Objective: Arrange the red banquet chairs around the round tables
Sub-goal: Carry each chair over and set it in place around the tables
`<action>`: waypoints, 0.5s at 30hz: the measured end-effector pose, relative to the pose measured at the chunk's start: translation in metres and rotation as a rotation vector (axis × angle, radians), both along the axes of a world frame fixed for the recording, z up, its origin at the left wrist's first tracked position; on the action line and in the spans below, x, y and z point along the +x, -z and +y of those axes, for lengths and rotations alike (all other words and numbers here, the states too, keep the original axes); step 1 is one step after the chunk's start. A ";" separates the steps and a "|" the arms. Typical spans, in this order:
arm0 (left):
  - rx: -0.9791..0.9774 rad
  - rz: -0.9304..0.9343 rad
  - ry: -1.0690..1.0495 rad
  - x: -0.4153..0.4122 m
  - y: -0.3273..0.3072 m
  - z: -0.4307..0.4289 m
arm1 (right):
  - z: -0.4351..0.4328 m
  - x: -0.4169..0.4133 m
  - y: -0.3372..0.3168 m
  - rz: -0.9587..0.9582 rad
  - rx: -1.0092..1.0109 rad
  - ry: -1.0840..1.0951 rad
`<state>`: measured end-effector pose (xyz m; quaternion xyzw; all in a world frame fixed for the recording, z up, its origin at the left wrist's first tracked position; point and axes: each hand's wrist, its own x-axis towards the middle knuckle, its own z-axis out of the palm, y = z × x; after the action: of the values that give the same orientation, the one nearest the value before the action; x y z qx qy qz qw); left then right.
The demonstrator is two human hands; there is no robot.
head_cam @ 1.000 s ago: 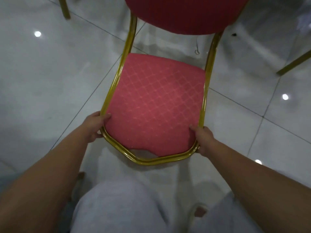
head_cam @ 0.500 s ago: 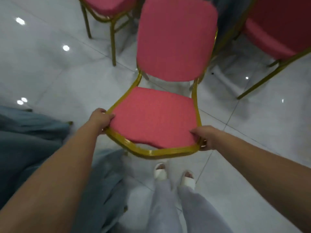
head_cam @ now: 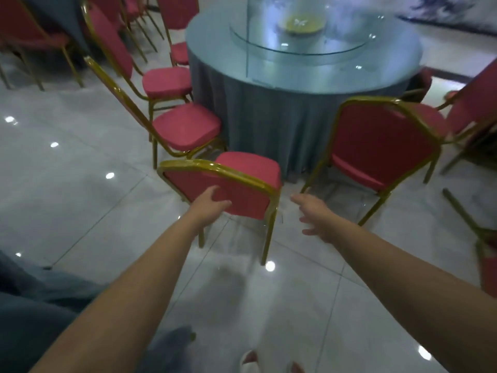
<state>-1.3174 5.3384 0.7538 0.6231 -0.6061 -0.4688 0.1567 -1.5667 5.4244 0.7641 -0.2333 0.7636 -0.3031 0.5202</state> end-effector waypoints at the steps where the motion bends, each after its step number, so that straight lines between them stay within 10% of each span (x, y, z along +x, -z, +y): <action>1: 0.020 -0.028 0.076 -0.016 0.004 0.011 | 0.012 -0.008 -0.001 0.018 0.005 -0.017; 15: 0.013 0.085 0.535 -0.291 -0.026 0.056 | 0.137 -0.245 -0.010 0.055 -0.179 0.268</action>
<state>-1.6082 5.3940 0.7797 0.4217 -0.7389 -0.5233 0.0487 -1.8116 5.5619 0.7742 -0.1831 0.7718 -0.4302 0.4310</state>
